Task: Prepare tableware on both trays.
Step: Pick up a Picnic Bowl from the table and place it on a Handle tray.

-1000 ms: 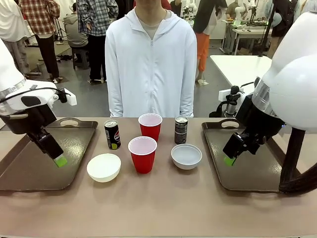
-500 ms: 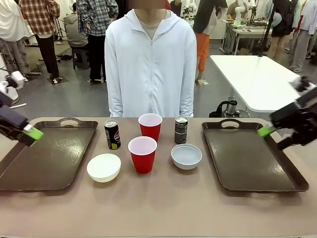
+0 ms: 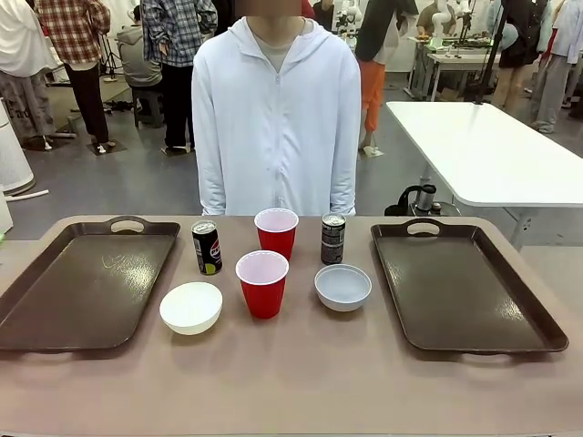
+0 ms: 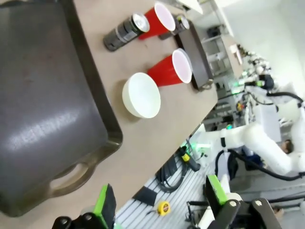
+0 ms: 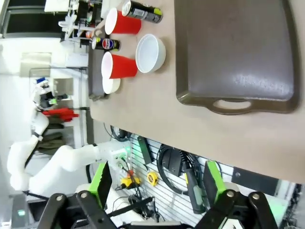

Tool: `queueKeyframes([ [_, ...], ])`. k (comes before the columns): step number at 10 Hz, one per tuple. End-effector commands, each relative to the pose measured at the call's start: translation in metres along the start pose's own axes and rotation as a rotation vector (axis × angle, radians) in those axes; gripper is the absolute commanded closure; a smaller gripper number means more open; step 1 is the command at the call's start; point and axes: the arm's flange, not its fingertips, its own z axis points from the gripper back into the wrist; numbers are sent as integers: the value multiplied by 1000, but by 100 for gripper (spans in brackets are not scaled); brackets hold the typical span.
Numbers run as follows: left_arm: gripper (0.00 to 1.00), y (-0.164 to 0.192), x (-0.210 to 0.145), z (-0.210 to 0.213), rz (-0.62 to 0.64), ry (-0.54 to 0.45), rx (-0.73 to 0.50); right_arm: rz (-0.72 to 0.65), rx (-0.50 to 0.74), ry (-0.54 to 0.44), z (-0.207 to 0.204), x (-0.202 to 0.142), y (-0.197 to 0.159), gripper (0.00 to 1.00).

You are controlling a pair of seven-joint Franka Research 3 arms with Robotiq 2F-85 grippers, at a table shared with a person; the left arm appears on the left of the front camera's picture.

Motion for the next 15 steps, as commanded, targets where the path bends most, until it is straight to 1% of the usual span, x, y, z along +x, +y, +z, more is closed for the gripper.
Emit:
queueKeyframes([
  [1,0,-4,-14,13,2,-81,-22,14,30,-31,-21,-50,-22,0],
  [3,0,-12,-28,22,9,-117,-15,-11,58,-50,-15,-57,-35,0],
  [4,0,-16,-35,21,14,-116,-4,-22,62,-58,-12,-61,-40,0],
  [5,0,-20,-35,20,10,-98,16,-24,61,-56,-12,-61,-41,0],
  [6,0,-26,-36,17,-18,-54,33,-2,46,-36,-15,-61,-41,0],
  [7,0,-12,-30,28,15,-100,8,-40,67,-68,30,-33,-32,0],
  [15,0,-12,-30,28,15,-100,8,-40,67,-68,30,-33,-32,0],
])
